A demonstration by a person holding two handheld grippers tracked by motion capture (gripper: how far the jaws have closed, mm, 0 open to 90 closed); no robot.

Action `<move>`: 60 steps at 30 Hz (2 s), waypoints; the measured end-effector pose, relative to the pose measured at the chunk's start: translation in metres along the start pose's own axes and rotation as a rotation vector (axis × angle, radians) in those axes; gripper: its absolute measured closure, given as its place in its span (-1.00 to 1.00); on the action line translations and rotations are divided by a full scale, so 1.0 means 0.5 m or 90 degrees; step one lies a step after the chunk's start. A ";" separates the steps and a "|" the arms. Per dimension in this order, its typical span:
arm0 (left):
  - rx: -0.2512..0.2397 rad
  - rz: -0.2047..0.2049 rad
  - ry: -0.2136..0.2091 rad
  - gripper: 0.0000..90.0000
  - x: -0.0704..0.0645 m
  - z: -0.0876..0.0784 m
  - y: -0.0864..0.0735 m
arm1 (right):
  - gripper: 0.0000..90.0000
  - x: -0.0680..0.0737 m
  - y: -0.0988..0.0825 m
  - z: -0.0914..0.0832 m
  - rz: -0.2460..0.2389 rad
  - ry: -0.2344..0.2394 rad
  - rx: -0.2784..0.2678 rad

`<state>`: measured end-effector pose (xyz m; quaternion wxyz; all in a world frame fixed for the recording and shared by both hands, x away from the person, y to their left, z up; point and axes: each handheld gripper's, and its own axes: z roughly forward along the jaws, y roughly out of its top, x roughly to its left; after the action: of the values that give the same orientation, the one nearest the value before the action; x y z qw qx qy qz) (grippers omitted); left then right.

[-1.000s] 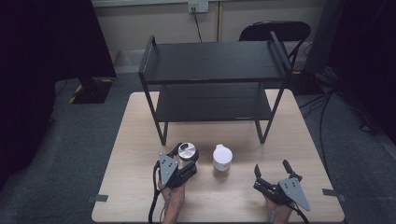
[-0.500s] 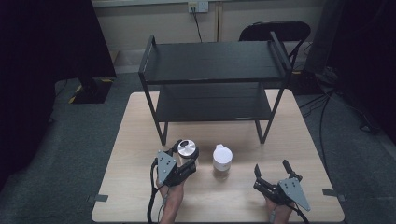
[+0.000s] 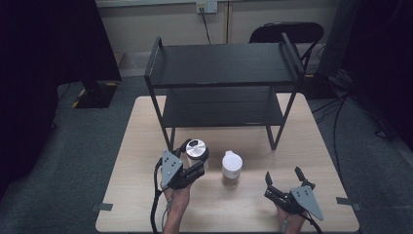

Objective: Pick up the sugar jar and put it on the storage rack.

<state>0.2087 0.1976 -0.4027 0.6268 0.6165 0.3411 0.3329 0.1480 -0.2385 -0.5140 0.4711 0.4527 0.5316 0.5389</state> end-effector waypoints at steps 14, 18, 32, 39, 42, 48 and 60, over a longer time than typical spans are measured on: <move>-0.011 0.007 -0.026 -0.21 0.022 0.009 0.043 | -0.97 0.000 0.000 0.000 0.000 0.000 0.000; -0.017 0.014 -0.038 -0.21 0.027 0.012 0.062 | -0.97 0.000 0.000 0.000 0.000 -0.001 0.000; -0.021 0.017 -0.062 -0.21 0.045 0.025 0.103 | -0.97 0.000 0.000 0.000 0.000 -0.001 0.000; -0.022 0.014 -0.074 -0.21 0.063 0.032 0.140 | -0.97 0.000 0.000 0.000 0.000 -0.001 0.000; -0.025 0.012 -0.085 -0.21 0.073 0.035 0.158 | -0.97 0.000 0.000 0.000 0.000 -0.001 0.000; -0.022 0.009 -0.080 -0.21 0.080 0.046 0.187 | -0.97 0.001 0.000 0.000 0.000 -0.001 0.000; -0.016 0.007 -0.092 -0.21 0.101 0.065 0.251 | -0.97 0.000 0.000 0.000 0.000 0.000 0.000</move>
<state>0.2637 0.2244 -0.2779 0.6558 0.6325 0.2875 0.2954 0.1480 -0.2385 -0.5140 0.4715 0.4526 0.5316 0.5387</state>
